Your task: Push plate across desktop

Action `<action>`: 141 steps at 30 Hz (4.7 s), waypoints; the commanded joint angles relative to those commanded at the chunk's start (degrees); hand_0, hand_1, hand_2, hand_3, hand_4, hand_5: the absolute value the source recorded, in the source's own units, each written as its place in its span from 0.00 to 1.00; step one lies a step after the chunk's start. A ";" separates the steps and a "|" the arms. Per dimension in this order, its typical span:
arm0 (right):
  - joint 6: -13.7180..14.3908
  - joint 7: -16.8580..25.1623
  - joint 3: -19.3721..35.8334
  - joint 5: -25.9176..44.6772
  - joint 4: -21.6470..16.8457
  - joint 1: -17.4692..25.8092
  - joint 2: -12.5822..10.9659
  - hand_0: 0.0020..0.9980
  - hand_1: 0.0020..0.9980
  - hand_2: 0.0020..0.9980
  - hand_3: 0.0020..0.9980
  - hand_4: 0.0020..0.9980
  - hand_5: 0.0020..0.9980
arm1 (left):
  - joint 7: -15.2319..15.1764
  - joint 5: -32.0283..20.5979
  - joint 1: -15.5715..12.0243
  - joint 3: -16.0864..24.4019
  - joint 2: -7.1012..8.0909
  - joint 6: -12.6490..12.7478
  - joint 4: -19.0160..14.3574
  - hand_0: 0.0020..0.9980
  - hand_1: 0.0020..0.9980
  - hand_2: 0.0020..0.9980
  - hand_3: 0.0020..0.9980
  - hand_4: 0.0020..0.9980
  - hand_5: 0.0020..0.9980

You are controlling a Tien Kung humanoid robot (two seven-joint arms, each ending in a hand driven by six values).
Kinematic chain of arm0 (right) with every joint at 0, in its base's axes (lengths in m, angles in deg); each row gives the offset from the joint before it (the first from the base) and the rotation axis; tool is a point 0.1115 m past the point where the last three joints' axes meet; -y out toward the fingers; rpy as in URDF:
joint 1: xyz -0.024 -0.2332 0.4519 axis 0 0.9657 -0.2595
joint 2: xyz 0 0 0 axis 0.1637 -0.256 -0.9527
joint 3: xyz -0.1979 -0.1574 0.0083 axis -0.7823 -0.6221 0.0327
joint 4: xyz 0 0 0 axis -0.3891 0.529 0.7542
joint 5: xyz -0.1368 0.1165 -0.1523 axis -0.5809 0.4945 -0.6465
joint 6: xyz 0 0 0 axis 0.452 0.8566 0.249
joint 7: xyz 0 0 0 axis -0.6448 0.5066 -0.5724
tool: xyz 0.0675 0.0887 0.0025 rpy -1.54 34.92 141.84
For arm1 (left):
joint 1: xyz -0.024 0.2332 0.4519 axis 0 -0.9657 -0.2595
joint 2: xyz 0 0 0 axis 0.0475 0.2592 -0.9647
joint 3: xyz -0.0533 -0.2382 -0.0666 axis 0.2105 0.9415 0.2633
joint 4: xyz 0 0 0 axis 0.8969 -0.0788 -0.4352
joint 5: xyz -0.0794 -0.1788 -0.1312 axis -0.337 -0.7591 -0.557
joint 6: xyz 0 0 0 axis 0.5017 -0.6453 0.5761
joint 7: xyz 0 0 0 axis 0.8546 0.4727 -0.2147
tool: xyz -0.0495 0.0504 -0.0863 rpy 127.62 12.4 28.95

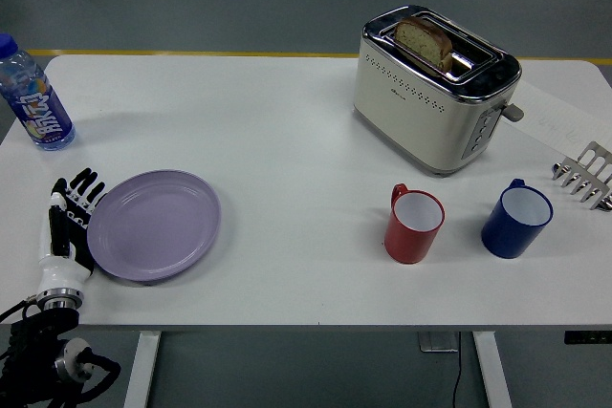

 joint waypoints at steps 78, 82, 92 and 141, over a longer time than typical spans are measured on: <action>-0.31 0.35 0.02 -0.82 0.13 -0.41 -0.30 0.56 0.55 0.68 0.59 0.30 0.30 | -1.86 -9.18 4.16 -20.99 -1.21 0.42 -1.89 0.80 0.83 0.86 0.71 0.47 1.00; -0.32 0.37 0.10 -0.91 0.14 -0.40 -0.30 0.56 0.55 0.68 0.59 0.30 0.30 | -1.80 -9.60 4.52 -21.88 -1.21 0.46 -1.93 0.80 0.83 0.86 0.71 0.47 1.00; -0.36 0.47 0.30 -1.18 0.17 -0.38 -0.30 0.56 0.55 0.68 0.59 0.30 0.30 | -1.89 -10.43 5.12 -24.81 -1.21 0.36 -2.05 0.80 0.83 0.86 0.71 0.47 1.00; -0.51 0.17 0.55 -1.61 0.01 0.20 -0.29 0.56 0.55 0.68 0.60 0.30 0.30 | -2.47 -11.92 6.85 -30.02 -1.21 0.43 -3.00 0.80 0.82 0.85 0.71 0.46 1.00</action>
